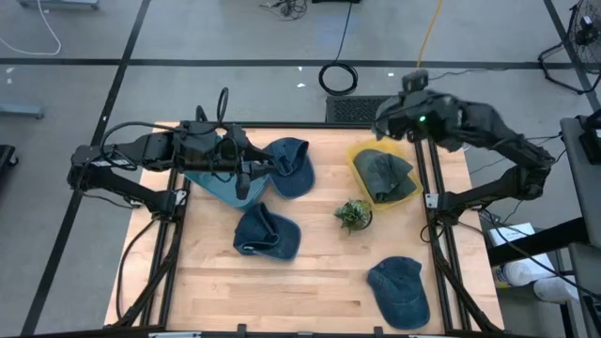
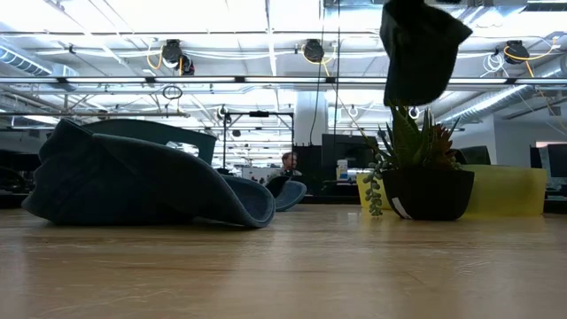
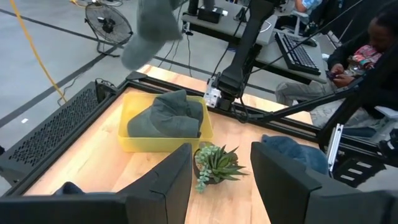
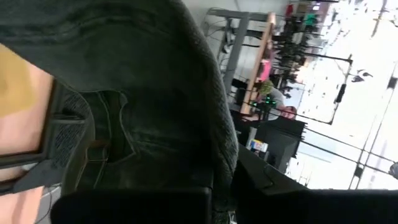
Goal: Pick & Place hat
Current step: Put the gray cap into the yellow bin
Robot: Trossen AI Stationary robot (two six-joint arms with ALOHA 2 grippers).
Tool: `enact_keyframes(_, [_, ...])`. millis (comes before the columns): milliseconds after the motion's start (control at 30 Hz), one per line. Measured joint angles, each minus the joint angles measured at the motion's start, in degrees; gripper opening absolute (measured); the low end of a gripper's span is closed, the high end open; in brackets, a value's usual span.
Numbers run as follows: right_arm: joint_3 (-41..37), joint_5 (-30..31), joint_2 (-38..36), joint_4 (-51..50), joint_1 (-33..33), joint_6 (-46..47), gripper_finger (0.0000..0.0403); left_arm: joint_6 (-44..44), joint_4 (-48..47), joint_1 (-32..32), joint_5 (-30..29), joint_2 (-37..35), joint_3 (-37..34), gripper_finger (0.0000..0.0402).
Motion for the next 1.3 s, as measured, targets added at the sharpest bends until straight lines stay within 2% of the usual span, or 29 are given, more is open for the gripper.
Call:
enact_keyframes(167, [-12.3,-0.2,-4.2,10.0,0.0,-0.4,0.0011,0.0,0.0,0.0,0.0,0.0,0.0,0.0170])
enact_keyframes(367, [-27.6,-0.4,-10.0,24.4,0.0,-7.7,0.0011,0.0,0.0,0.0,0.4,0.0,0.0,0.0170])
enact_keyframes(600, [-39.9,-0.4,-12.7,35.1,0.0,-8.5,0.0011,-0.2,0.0,0.0,1.5,0.0,0.0,0.0170])
enact_keyframes(1000, [-51.3,-3.4,-12.8,38.4,0.0,-1.4,0.0011,-0.9,-0.5,0.0,2.0,0.0,0.0,0.0170])
enact_keyframes(1300, [-55.3,-3.3,-15.0,38.6,0.4,3.4,0.0011,-2.0,-1.1,0.0,3.0,0.0,0.0,0.0170])
